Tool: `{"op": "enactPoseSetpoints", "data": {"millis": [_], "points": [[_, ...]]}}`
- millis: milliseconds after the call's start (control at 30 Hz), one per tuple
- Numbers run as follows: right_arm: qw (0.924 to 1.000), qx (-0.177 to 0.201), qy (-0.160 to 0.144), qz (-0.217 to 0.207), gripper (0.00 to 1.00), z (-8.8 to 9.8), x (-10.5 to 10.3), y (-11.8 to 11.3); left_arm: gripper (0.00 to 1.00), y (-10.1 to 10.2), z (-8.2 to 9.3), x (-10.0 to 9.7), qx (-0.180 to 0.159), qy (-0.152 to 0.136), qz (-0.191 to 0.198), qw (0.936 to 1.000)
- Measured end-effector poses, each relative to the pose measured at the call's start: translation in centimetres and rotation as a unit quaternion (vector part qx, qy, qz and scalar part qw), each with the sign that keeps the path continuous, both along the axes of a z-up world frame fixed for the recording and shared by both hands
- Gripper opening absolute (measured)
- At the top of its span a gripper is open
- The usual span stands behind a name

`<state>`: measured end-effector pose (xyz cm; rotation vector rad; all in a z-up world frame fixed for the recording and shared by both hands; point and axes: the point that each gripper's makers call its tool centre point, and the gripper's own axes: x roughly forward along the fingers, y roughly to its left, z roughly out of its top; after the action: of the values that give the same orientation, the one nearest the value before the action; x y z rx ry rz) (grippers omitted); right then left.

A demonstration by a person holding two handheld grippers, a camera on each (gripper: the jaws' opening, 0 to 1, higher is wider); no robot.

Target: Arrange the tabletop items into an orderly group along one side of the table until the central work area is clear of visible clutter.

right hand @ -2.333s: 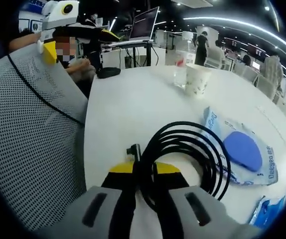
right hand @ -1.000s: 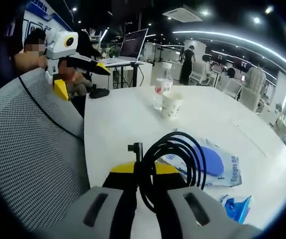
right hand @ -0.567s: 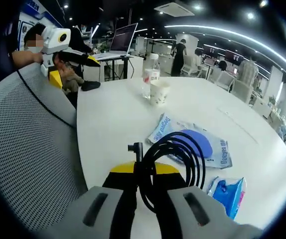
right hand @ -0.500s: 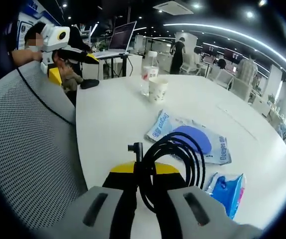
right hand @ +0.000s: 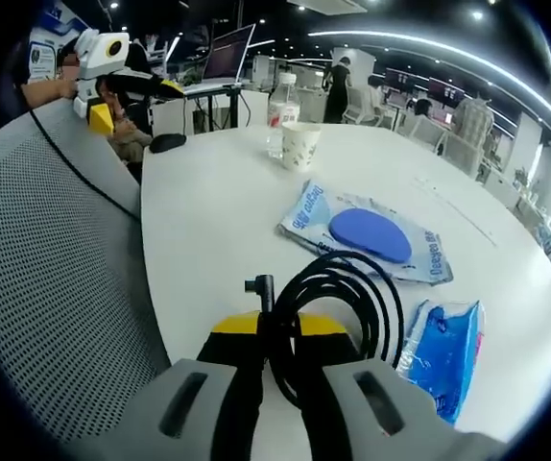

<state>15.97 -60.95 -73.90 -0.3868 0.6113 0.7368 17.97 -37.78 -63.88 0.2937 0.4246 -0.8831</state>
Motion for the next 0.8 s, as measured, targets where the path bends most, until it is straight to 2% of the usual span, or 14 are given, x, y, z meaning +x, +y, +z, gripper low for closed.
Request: {"op": "enactPoseSetpoints", "data": {"millis": [333, 400, 500, 700, 800], "points": [[0.9998, -0.001, 0.02, 0.006, 0.11, -1.6, -0.2, 0.8, 0.89, 0.2, -0.1, 0.1, 0.003, 0.004, 0.003, 1.0], [0.9996, -0.001, 0.028, 0.005, 0.11, -1.8, -0.3, 0.9, 0.89, 0.2, -0.2, 0.1, 0.009, 0.006, 0.002, 0.9999], [0.9989, 0.003, 0.047, 0.001, 0.12, -2.5, -0.6, 1.0, 0.89, 0.1, -0.8, -0.1, 0.036, 0.006, -0.005, 0.9993], [0.9986, 0.016, 0.049, -0.008, 0.13, -2.1, -0.4, 1.3, 0.87, 0.1, -0.6, 0.0, 0.037, 0.007, -0.002, 0.9993], [0.9987, 0.02, 0.045, -0.011, 0.15, -1.6, -0.2, 1.2, 0.87, -0.1, -0.4, 0.4, 0.048, 0.001, -0.002, 0.9989]]}}
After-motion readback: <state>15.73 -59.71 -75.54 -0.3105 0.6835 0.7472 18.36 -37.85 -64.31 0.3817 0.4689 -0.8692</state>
